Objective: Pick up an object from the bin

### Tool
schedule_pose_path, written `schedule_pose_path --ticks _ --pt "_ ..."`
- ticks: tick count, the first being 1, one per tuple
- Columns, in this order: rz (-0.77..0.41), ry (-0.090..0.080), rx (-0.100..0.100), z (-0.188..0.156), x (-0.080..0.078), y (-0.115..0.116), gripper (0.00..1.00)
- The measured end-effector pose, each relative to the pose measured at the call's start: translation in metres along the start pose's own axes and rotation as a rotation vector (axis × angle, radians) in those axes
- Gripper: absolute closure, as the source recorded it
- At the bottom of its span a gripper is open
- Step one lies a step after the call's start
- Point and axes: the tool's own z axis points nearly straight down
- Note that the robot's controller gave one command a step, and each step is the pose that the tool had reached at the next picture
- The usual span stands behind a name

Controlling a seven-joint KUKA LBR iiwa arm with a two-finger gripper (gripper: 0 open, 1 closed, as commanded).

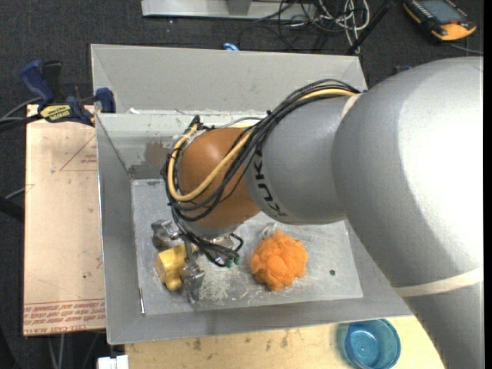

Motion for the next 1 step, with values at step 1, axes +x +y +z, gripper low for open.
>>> schedule_pose_path --ticks 1 --pt "0.085 -0.001 0.001 -0.0029 0.0039 0.0055 1.0"
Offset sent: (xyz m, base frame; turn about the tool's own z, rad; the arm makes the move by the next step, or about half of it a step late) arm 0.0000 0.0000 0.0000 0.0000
